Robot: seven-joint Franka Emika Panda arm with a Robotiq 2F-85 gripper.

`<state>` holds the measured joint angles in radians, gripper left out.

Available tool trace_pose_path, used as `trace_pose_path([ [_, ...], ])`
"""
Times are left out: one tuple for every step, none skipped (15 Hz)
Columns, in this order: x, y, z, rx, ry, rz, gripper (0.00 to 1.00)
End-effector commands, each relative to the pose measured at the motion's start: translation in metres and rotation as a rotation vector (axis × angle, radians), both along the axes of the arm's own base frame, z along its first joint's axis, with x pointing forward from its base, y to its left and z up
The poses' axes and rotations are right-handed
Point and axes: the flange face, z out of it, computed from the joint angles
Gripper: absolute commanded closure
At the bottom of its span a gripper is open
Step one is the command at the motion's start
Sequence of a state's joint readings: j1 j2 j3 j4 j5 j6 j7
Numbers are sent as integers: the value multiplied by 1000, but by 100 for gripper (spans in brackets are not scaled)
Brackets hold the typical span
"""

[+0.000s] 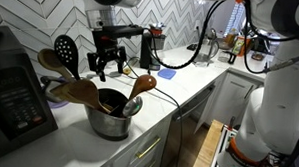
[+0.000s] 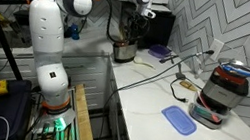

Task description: Move the silver object forward

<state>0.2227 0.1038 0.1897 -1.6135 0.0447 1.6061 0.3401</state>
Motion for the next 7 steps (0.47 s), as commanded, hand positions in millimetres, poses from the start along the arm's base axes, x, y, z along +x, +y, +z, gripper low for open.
trace_pose_path([
  [-35,-33,17,-16,-165,63,0],
  [-40,-43,22,-12,-210,69,0],
  [-47,-52,25,1,-242,64,0],
  [-55,-63,26,16,-265,26,0],
  [-63,-72,26,27,-286,-8,0],
  [-35,-51,31,16,-242,20,0],
  [-43,-60,32,17,-260,5,0],
])
